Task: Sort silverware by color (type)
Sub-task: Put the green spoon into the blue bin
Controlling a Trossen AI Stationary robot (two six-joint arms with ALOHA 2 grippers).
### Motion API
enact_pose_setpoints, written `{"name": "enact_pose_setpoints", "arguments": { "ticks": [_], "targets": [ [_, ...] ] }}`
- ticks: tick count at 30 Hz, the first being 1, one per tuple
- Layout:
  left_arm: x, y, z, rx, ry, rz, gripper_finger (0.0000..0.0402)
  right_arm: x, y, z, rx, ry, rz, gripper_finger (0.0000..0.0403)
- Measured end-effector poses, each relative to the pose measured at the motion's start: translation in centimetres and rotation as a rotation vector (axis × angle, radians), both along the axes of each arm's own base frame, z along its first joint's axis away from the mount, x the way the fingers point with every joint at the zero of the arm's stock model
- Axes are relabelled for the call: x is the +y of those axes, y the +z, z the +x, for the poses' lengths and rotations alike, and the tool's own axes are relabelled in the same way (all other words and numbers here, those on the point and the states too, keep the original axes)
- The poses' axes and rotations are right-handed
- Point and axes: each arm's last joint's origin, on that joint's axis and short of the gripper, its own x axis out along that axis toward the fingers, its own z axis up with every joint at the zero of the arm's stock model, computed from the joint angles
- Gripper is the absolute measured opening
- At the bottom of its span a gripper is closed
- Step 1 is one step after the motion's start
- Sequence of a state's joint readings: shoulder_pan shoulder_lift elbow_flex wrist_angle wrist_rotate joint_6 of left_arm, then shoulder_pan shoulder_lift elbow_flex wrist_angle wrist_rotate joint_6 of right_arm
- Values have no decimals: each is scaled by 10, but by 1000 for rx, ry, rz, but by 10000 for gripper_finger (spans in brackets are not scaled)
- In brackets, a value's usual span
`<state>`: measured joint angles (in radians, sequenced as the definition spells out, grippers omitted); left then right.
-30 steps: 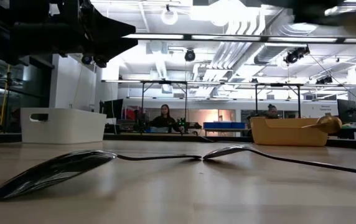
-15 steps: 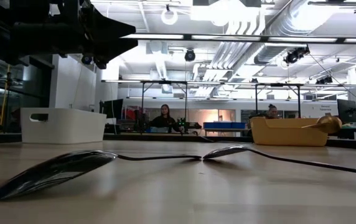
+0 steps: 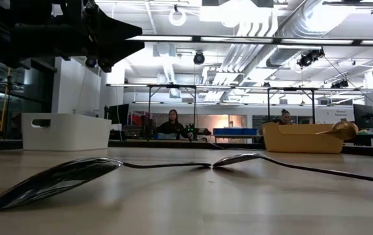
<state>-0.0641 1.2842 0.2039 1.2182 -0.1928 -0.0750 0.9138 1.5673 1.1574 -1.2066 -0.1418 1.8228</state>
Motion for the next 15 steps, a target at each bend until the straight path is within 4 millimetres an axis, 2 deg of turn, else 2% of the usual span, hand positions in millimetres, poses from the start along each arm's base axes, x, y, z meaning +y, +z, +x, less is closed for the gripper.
{"name": "enact_pose_setpoints", "arguments": {
  "ticks": [6,15],
  "targets": [
    [0,0,0,1,0,0,211,3,-3,2,-21,-1,35,43],
    [0,0,0,1,0,0,211,2,-3,3,-66,-34,-4,43]
  ]
}}
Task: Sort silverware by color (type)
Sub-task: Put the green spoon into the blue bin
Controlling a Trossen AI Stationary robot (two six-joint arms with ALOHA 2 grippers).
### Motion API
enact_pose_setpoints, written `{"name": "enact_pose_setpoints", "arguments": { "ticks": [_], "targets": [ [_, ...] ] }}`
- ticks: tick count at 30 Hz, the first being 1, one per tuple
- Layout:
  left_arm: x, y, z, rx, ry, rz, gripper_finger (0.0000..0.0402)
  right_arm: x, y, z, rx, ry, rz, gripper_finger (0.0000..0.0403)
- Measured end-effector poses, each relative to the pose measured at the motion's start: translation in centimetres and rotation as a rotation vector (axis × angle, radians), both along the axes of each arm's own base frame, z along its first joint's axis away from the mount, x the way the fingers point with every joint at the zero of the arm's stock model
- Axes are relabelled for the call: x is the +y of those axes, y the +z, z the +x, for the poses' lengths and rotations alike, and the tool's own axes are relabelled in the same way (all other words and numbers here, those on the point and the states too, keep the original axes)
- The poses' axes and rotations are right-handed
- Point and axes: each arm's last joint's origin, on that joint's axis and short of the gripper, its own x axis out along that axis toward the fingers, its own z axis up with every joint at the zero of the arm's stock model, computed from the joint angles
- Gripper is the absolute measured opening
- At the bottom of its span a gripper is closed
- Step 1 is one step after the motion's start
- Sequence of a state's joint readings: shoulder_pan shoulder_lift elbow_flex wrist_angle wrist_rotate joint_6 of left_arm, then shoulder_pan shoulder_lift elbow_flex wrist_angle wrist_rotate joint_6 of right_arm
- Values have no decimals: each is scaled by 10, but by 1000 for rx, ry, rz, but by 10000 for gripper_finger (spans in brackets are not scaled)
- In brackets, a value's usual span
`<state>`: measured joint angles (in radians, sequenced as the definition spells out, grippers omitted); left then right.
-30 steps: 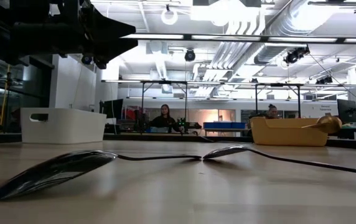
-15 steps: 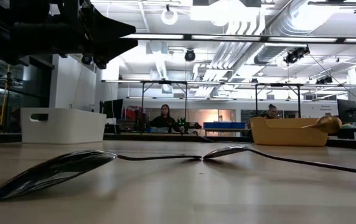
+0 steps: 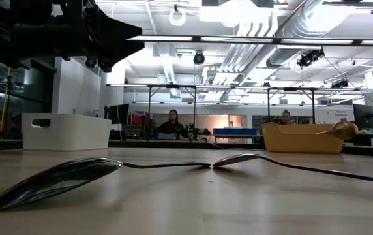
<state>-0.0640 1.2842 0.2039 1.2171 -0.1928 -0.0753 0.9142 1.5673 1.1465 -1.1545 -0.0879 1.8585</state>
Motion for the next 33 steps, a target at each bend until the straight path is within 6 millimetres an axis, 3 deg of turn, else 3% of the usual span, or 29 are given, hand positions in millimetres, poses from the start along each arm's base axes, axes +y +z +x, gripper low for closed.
{"name": "enact_pose_setpoints", "arguments": {
  "ticks": [14,23,30,33],
  "targets": [
    [0,0,0,0,0,0,211,-1,-1,1,1,-39,-4,43],
    [0,0,0,1,0,0,211,-6,-32,-2,49,-69,59,43],
    [0,0,0,1,0,0,211,-9,-41,-5,86,-62,76,43],
    [0,0,0,1,0,0,211,-9,-40,-5,86,-63,76,78]
  ]
}}
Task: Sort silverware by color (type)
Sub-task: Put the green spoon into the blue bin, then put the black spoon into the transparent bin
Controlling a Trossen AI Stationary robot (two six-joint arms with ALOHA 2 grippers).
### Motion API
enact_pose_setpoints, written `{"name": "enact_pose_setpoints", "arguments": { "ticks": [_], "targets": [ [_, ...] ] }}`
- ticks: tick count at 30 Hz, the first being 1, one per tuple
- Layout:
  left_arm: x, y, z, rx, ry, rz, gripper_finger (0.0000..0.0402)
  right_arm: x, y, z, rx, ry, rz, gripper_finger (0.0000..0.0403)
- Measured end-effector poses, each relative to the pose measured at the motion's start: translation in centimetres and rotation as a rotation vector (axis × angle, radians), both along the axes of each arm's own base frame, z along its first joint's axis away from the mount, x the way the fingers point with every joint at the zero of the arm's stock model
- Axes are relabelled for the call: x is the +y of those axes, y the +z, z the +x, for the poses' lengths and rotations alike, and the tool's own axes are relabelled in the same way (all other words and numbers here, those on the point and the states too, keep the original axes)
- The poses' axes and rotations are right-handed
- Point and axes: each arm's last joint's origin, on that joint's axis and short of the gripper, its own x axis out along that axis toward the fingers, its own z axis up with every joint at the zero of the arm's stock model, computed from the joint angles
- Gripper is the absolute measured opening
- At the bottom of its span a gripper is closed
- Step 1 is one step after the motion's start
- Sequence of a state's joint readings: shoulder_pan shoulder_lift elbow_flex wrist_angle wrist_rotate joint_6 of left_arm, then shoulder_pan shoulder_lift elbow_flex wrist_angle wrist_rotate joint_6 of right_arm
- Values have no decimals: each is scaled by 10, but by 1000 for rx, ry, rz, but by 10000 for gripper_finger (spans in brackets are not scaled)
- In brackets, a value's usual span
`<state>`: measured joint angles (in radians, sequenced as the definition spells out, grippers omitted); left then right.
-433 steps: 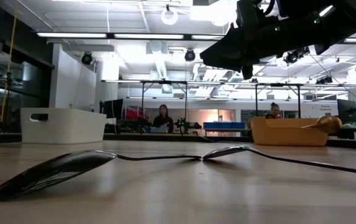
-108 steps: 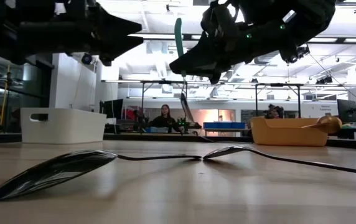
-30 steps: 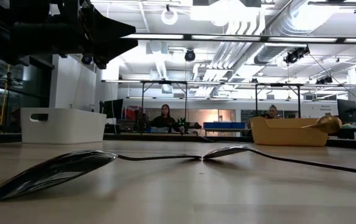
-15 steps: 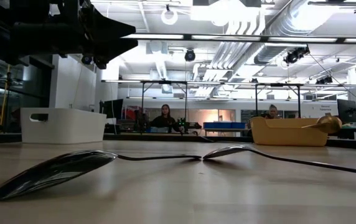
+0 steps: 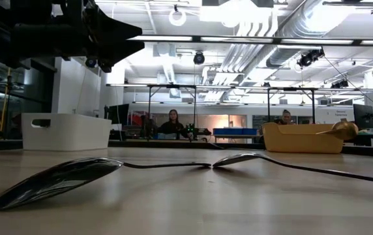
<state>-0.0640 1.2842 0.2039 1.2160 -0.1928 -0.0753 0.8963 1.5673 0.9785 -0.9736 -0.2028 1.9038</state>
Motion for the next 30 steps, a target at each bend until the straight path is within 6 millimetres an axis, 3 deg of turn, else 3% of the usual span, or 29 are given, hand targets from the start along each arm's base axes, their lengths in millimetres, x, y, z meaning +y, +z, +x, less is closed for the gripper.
{"name": "enact_pose_setpoints", "arguments": {
  "ticks": [5,11,16,20,24,30],
  "targets": [
    [0,0,0,0,0,0,211,1,1,1,-11,-4,18,158],
    [0,0,0,0,0,0,211,-1,12,-2,-12,17,82,212],
    [0,0,0,0,0,0,211,-4,41,-3,-121,14,133,225],
    [0,0,0,0,0,0,211,-5,61,5,-387,0,79,226],
    [0,0,0,0,0,0,211,-8,67,21,-666,16,-29,227],
    [0,0,0,0,0,0,211,-29,58,55,-827,147,-333,227]
  ]
}}
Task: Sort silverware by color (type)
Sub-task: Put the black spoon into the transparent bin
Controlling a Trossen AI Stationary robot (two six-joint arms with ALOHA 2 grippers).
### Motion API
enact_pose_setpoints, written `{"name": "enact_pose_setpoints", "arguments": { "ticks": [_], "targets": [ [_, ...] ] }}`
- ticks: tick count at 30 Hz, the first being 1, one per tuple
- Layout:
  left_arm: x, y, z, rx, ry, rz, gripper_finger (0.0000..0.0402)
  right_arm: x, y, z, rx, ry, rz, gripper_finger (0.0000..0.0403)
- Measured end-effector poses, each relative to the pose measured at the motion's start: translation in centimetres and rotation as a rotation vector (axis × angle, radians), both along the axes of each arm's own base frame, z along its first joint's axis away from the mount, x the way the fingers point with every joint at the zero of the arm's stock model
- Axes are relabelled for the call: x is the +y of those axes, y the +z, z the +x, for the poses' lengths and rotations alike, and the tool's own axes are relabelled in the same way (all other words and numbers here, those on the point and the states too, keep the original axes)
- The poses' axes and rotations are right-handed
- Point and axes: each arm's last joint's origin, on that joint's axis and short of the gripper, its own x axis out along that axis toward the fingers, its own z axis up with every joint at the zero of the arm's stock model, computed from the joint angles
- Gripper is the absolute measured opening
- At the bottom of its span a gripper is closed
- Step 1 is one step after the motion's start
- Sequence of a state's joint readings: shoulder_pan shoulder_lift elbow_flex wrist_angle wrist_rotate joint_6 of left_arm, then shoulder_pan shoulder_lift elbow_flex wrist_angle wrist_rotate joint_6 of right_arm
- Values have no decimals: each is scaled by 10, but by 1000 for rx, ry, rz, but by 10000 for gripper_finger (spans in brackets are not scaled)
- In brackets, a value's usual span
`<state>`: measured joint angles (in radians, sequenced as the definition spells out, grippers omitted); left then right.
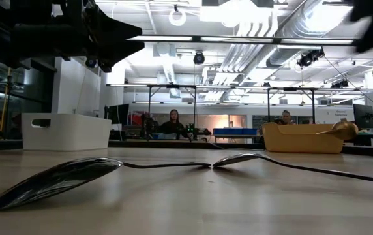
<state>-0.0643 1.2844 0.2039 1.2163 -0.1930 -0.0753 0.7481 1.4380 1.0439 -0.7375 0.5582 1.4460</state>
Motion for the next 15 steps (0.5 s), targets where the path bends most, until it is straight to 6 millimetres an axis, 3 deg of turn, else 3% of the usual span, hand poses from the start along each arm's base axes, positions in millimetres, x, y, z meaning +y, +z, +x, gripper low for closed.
{"name": "enact_pose_setpoints", "arguments": {
  "ticks": [7,11,15],
  "targets": [
    [-1,0,0,-4,-26,3,211,-48,-19,47,44,-40,-389,227],
    [-2,0,0,-4,-83,10,211,-80,-28,74,55,36,-465,227],
    [-3,0,0,-2,-117,15,211,-106,-48,90,-113,163,-455,227]
  ]
}}
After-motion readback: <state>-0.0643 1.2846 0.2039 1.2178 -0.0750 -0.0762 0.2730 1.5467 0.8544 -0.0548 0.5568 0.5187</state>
